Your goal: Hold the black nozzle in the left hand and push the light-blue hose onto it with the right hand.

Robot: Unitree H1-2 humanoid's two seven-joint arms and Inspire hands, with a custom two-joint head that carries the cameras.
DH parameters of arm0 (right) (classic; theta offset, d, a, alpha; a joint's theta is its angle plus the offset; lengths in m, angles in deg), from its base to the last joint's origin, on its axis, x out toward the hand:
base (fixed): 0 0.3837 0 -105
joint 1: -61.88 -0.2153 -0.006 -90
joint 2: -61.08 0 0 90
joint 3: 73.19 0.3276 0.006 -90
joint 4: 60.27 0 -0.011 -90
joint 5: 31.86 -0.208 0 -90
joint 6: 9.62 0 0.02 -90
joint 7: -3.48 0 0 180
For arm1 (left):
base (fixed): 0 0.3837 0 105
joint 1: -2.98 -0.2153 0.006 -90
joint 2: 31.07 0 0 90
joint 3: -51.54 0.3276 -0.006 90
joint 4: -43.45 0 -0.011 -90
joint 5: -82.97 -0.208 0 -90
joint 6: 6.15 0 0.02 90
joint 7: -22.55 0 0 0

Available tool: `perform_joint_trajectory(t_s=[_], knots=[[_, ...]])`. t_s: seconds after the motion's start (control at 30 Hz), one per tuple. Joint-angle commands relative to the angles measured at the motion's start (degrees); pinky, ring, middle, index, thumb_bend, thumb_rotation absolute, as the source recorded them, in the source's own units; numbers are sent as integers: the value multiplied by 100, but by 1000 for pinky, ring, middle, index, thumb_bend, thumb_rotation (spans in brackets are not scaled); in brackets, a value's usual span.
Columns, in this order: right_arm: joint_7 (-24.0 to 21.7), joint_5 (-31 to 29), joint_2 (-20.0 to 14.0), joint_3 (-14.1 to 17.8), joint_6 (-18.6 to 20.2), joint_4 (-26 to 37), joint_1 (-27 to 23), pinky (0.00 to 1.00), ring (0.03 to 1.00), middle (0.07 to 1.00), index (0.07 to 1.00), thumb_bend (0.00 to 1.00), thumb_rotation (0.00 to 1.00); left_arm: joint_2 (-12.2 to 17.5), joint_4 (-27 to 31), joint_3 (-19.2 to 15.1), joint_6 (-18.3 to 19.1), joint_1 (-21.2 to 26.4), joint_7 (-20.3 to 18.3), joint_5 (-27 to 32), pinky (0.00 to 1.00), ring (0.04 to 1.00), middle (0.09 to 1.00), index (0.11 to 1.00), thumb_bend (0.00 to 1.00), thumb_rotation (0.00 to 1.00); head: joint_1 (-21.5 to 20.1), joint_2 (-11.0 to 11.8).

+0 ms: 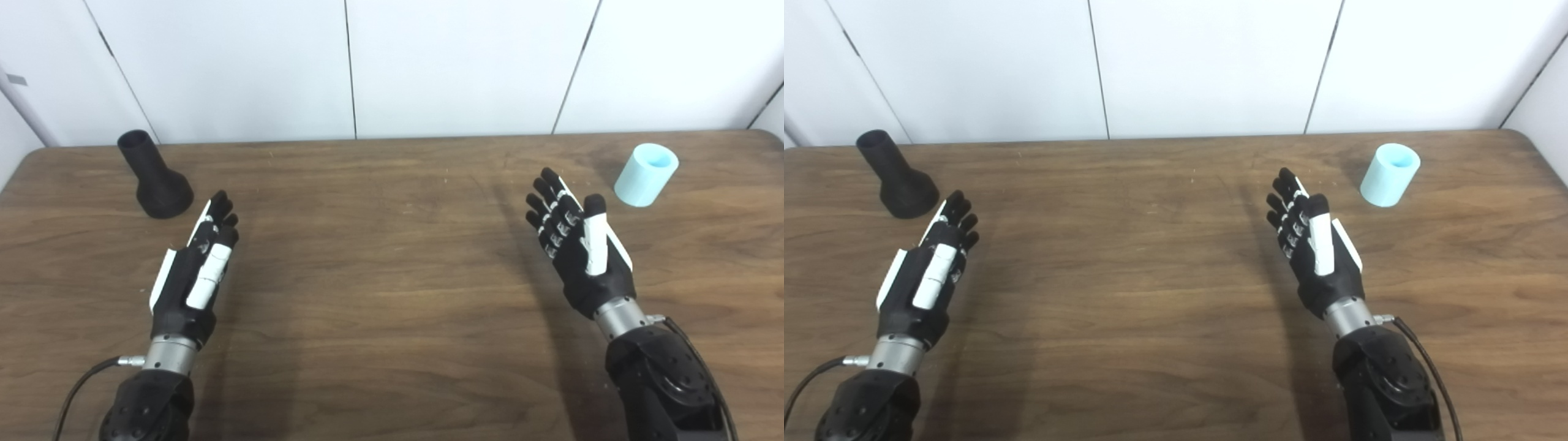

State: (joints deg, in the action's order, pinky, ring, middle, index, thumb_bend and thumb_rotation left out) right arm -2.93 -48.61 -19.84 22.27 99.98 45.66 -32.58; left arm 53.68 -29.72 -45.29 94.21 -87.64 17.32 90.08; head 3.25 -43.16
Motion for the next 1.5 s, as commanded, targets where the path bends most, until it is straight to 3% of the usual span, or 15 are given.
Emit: perform_joint_trajectory(t_s=[0.0,0.2,0.3,0.37,0.4,0.47,0.53,0.6,0.67,0.8,0.83,0.9,1.2,1.47], knots=[[-1,-54,-20,73,-231,180,-147,1000,1000,1000,1000,624,955,-16,121,-14,-195,125,12,51,990,1000,1000,1000,637,823,16,-2],[-37,-97,-24,150,-304,192,-106,1000,1000,1000,998,597,995,-113,290,-2,51,117,80,21,979,999,1000,1000,546,894,382,-22],[-60,-131,-56,197,-304,176,-96,1000,1000,1000,999,595,1000,-169,351,-9,113,98,142,-36,963,987,994,997,480,854,576,46],[-93,-186,-106,256,-318,155,-60,1000,1000,1000,1000,594,1000,-247,368,40,86,65,197,-127,953,979,989,994,459,835,1116,248],[-110,-210,-128,283,-325,143,-46,1000,1000,1000,1000,593,1000,-281,367,66,65,53,220,-167,949,977,987,993,449,832,1116,248],[-183,-303,-249,398,-368,67,3,1000,1000,1000,1000,612,1000,-435,350,200,43,25,295,-308,950,978,988,998,437,830,1953,563],[-259,-376,-353,495,-425,-38,35,1000,1000,1000,1000,627,1000,-554,326,316,48,10,367,-443,954,979,989,1000,431,828,2247,714],[-313,-411,-411,553,-470,-130,46,1000,999,1000,992,639,989,-628,297,388,59,1,427,-563,955,979,989,1000,429,825,2284,738],[-373,-489,-474,617,-523,-259,32,1000,1000,1000,992,642,975,-717,235,463,23,-1,480,-698,947,978,989,999,421,813,2529,942],[-450,-778,-489,743,-507,-370,-2,986,1000,1000,1000,610,883,-811,121,522,-144,-4,517,-781,912,967,985,992,407,766,2560,1013],[-500,-883,-475,766,-528,-403,2,987,1000,1000,1000,609,872,-830,83,528,-205,-4,532,-793,910,966,985,992,406,761,2580,1143],[-575,-1004,-460,776,-577,-451,13,998,1000,1000,1000,615,850,-854,31,536,-284,-6,564,-824,910,965,983,990,410,759,2587,1196],[-834,-1063,-479,737,-916,-763,29,1000,1000,1000,1000,629,831,-883,-252,563,-634,-46,648,-892,913,966,983,989,396,740,2478,1581],[-697,-764,-431,680,-1073,-853,40,959,992,1000,1000,605,877,-869,-461,547,-929,-115,638,-891,917,968,981,991,374,723,2223,2039]])
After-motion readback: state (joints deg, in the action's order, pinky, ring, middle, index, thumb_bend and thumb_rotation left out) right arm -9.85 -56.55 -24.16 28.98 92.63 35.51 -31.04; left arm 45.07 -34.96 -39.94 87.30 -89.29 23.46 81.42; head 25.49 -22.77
